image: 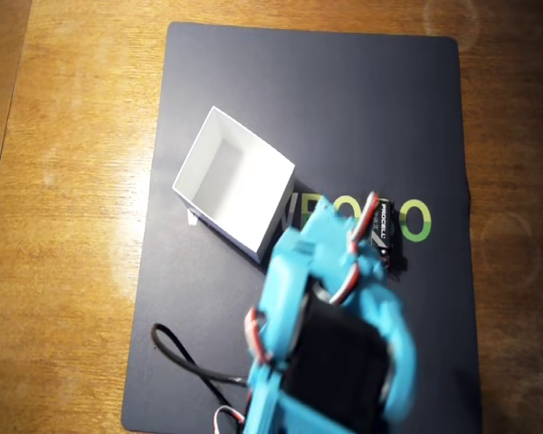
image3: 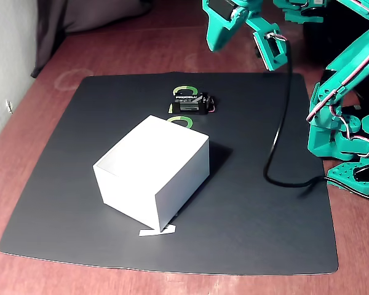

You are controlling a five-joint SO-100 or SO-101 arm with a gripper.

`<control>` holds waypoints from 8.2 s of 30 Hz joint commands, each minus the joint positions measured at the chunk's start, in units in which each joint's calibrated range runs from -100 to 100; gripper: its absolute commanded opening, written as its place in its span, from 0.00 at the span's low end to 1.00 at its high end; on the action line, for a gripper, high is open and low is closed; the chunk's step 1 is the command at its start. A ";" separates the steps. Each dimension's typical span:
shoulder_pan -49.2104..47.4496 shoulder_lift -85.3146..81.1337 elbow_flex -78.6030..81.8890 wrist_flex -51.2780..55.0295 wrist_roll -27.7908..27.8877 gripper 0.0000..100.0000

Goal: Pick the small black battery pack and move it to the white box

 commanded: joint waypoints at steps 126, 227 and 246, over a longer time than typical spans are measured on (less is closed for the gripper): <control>18.01 62.47 -16.96 -27.06 26.10 0.23; -34.66 -2.07 -18.32 -6.38 -22.69 0.07; -34.66 -1.89 -17.14 -4.80 -22.85 0.07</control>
